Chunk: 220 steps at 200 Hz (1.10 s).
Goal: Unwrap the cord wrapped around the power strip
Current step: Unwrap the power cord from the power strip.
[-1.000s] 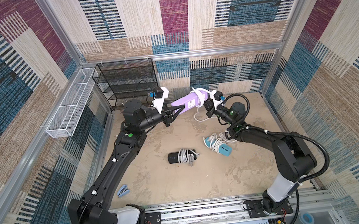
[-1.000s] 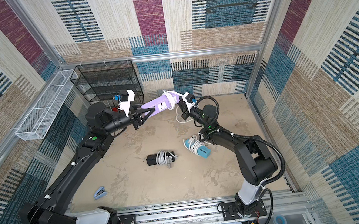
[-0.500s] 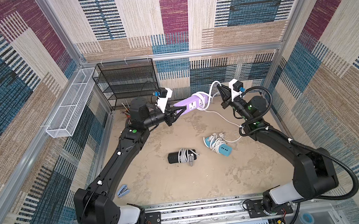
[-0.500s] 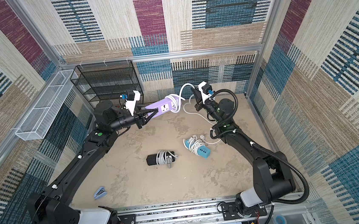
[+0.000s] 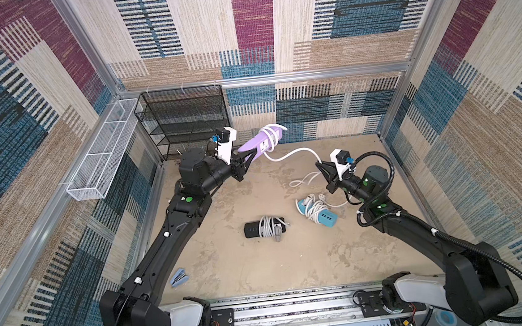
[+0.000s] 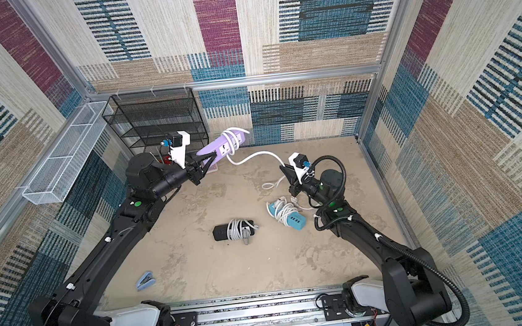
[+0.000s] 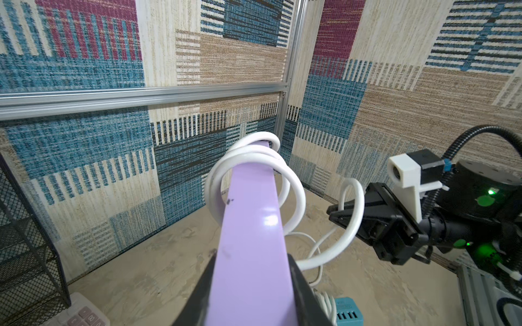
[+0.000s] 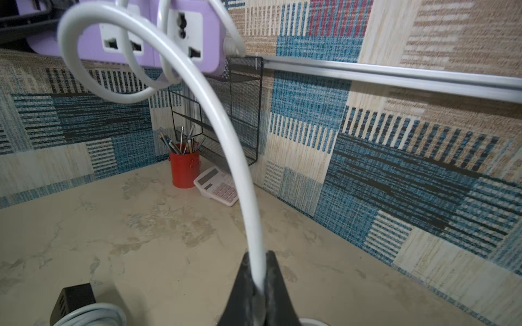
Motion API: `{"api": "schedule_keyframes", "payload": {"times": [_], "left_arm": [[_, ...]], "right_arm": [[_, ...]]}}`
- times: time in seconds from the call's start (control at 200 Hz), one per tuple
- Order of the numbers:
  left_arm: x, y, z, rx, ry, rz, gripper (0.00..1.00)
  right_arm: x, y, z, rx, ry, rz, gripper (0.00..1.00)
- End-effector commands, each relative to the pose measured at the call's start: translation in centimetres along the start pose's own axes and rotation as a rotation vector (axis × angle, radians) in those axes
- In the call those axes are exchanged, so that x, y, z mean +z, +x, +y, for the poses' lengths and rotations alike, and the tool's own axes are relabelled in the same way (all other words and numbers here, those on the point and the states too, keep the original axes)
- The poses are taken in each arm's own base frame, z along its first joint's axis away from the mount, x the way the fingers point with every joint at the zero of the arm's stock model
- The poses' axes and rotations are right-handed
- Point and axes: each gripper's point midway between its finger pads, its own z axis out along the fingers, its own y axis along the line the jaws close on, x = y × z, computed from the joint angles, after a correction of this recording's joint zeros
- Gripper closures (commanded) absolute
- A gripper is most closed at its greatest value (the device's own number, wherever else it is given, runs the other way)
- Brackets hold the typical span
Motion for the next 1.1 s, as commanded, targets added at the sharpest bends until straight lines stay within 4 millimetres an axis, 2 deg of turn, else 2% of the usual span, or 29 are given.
{"api": "schedule_keyframes", "payload": {"times": [0.0, 0.075, 0.125, 0.245, 0.416, 0.581, 0.706, 0.821, 0.931, 1.097], "left_arm": [[-0.6, -3.4, -0.8, 0.028, 0.026, -0.123, 1.0], [-0.6, -4.0, -1.5, 0.002, 0.071, -0.137, 1.0], [-0.5, -3.9, -2.9, -0.015, 0.158, -0.13, 1.0], [-0.1, -3.8, -4.6, -0.049, 0.275, -0.118, 1.0], [-0.2, -3.6, -7.0, -0.056, 0.4, -0.094, 1.0], [0.2, -2.5, -9.0, -0.097, 0.539, -0.038, 1.0], [0.7, -1.2, -10.2, -0.125, 0.613, 0.009, 1.0], [1.2, 0.1, -10.9, -0.129, 0.637, 0.057, 1.0], [1.7, 1.6, -10.9, -0.115, 0.624, 0.11, 1.0], [2.6, 3.4, -9.9, -0.093, 0.568, 0.172, 1.0]], "right_arm": [[0.7, 2.4, 0.9, 0.056, -0.044, 0.059, 1.0], [1.7, 4.0, 0.7, 0.084, -0.048, 0.092, 1.0], [2.6, 4.7, 0.6, 0.104, -0.06, 0.104, 1.0], [4.9, 6.1, 0.4, 0.152, -0.089, 0.125, 1.0], [8.5, 6.7, -1.1, 0.181, -0.088, 0.13, 1.0], [11.5, 5.6, -3.5, 0.158, -0.036, 0.122, 1.0], [13.0, 3.2, -5.4, 0.13, -0.007, 0.092, 1.0], [13.3, 0.2, -7.4, 0.094, 0.033, 0.056, 1.0], [12.5, -3.3, -9.2, 0.059, 0.074, 0.016, 1.0], [9.6, -8.2, -10.5, 0.011, 0.138, -0.046, 1.0]]}}
